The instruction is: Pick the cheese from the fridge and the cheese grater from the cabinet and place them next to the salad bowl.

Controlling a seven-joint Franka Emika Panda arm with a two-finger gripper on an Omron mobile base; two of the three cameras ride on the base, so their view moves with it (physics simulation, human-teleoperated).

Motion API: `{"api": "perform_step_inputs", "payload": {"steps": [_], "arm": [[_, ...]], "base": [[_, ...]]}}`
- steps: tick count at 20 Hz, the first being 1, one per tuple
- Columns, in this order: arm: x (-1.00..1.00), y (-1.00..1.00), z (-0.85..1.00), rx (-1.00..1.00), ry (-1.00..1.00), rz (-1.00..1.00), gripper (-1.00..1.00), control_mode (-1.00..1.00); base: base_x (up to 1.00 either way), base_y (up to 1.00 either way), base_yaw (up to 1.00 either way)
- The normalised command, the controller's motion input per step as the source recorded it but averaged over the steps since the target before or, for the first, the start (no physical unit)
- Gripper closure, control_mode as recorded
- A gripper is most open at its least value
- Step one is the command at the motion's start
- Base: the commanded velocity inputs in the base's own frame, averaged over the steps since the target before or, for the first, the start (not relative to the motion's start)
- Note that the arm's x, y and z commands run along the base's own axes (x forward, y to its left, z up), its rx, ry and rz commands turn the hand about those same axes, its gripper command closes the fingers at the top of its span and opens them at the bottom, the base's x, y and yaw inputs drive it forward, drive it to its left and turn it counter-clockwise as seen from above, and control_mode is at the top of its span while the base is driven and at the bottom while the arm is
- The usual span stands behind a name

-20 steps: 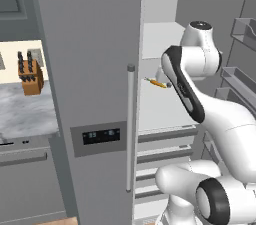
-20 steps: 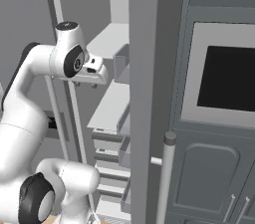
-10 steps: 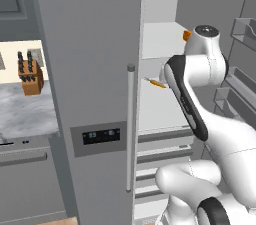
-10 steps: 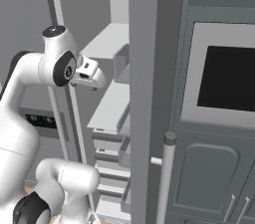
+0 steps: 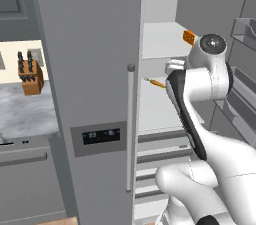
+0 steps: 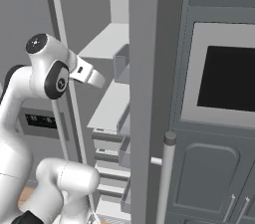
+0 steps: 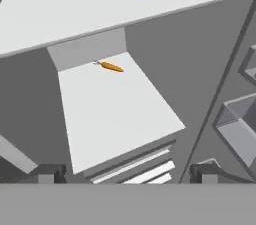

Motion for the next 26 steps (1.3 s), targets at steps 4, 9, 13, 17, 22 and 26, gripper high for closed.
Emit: {"api": "perform_step_inputs", "payload": {"steps": [4,9,13,17,22,26], "arm": [[0.0,-0.32,0.38,0.0,-0.13,-0.04,-1.0,-1.0],[0.04,-0.37,0.34,0.0,-0.09,0.0,-1.0,-1.0],[0.39,-0.08,0.22,0.0,0.0,0.0,-1.0,-1.0],[0.61,0.01,0.15,-0.1,0.05,0.0,-1.0,-1.0],[0.52,-0.01,0.23,-0.05,0.02,0.0,-1.0,-1.0],[0.51,-0.05,0.06,0.0,0.0,0.01,-1.0,-1.0]], "base": [[0.0,0.0,0.0],[0.0,0.0,0.0],[0.0,0.0,0.0],[0.0,0.0,0.0],[0.0,0.0,0.0],[0.0,0.0,0.0]]}}
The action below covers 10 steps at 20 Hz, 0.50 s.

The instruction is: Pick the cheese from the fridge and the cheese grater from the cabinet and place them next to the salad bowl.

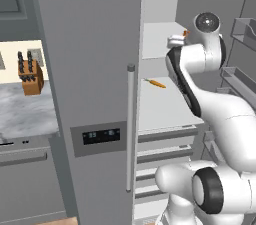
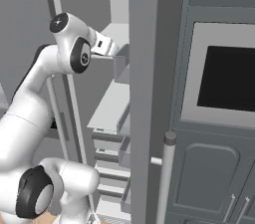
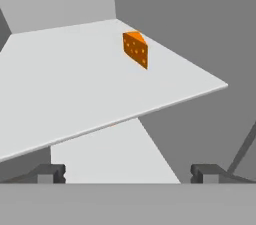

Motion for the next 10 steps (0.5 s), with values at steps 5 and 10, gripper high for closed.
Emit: {"api": "perform_step_inputs", "payload": {"steps": [5,10], "arm": [[0.57,-0.19,0.0,0.0,0.0,0.04,-1.0,-1.0],[0.56,-0.43,0.18,0.0,0.15,0.02,-1.0,-1.0]], "base": [[0.0,0.0,0.0],[0.0,0.0,0.0]]}}
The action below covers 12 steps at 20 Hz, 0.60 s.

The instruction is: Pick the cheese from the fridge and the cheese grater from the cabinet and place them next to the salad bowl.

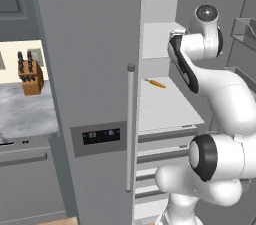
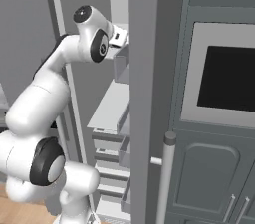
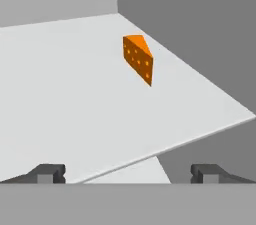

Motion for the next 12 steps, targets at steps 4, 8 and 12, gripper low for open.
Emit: {"api": "perform_step_inputs", "payload": {"steps": [4,8,12], "arm": [[0.56,-0.38,0.05,0.0,0.14,0.0,-1.0,-1.0],[0.23,-0.06,-0.08,0.0,-0.05,0.0,-1.0,-1.0],[0.09,-0.06,-0.02,0.0,-0.06,0.01,-1.0,-1.0]], "base": [[0.0,0.0,0.0],[0.0,0.0,0.0],[0.0,0.0,0.0]]}}
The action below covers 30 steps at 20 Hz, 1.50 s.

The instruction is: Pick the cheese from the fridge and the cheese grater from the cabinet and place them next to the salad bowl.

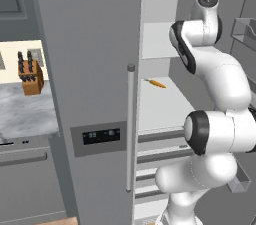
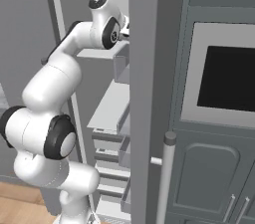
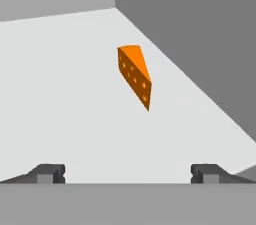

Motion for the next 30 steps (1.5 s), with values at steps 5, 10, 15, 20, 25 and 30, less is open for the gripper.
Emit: {"api": "perform_step_inputs", "payload": {"steps": [5,10,15,20,25,30], "arm": [[0.03,-0.14,-0.14,0.0,-0.13,0.01,-1.0,-1.0],[0.11,-0.2,-0.01,0.0,-0.01,0.0,-1.0,-1.0],[0.3,-0.01,0.0,0.0,0.0,0.0,-1.0,-1.0],[0.28,-0.12,0.0,0.0,0.0,0.0,-1.0,-1.0],[0.18,-0.21,0.0,0.0,0.0,0.0,-1.0,-1.0],[0.19,-0.01,-0.02,0.0,0.0,0.01,-1.0,-1.0]], "base": [[0.0,0.0,0.0],[0.0,0.0,0.0],[0.0,0.0,0.0],[0.0,0.0,0.0],[0.0,0.0,0.0],[0.0,0.0,0.0]]}}
